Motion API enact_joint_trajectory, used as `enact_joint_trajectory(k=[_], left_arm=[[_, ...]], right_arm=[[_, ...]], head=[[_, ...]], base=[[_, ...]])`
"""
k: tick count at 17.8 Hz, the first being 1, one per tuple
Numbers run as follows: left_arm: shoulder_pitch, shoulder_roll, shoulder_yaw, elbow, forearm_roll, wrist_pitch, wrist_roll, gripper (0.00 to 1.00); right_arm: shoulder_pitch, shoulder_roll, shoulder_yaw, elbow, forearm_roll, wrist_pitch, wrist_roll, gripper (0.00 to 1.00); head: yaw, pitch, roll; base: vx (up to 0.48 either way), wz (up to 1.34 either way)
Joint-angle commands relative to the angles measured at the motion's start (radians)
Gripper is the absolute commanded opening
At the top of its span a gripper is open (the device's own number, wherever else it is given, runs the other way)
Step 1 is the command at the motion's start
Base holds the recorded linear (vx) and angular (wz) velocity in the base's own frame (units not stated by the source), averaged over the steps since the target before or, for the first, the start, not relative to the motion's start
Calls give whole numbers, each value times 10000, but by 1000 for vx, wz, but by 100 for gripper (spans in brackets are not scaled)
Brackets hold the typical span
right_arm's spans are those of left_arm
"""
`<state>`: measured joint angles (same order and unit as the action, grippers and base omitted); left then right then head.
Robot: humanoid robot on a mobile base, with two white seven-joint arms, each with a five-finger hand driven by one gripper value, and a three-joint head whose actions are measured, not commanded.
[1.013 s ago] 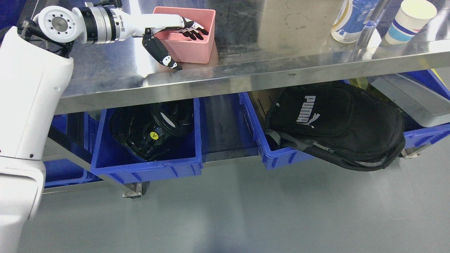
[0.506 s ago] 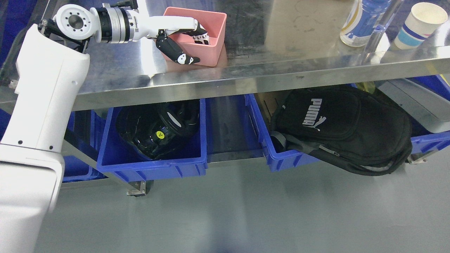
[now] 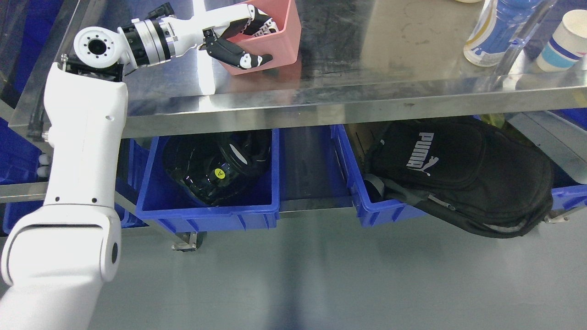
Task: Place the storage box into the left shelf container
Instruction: 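Lift the pink box off the table with the left hand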
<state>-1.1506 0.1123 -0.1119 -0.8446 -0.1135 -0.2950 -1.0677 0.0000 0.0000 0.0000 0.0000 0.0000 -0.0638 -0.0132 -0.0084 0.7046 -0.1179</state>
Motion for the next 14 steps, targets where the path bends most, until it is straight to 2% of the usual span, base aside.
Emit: enact_joint_trajectory(k=[1,4,6,8,11,14], left_arm=[[583,-948,2962,-113,2417,-896,1834,3],[874,-948,2059,-495,4348,-1526,3875,5],[1104,-948,1658,-832,4814,-1865,4920,5],[1380,-948,1305,-1094,5167,-1989,5475,5],[2069,-948,707,-1675,5858,-2080,5630,4],[2699,-948,-105,-2716,5890,-2708,6148,4]], right_arm=[[-61,-175,-30,-175,-15,-6,10,100],[-61,-175,-30,-175,-15,-6,10,100],[-61,-175,-30,-175,-15,-6,-5,100],[-61,-175,-30,-175,-15,-6,-6,100],[-61,-175,-30,-175,-15,-6,-6,100],[-61,-175,-30,-175,-15,-6,-6,100]], head=[[0,0,0],[0,0,0],[0,0,0],[0,0,0],[0,0,0],[0,0,0]], base=[[20,39],[15,16],[0,0],[0,0],[-1,-7],[0,0]])
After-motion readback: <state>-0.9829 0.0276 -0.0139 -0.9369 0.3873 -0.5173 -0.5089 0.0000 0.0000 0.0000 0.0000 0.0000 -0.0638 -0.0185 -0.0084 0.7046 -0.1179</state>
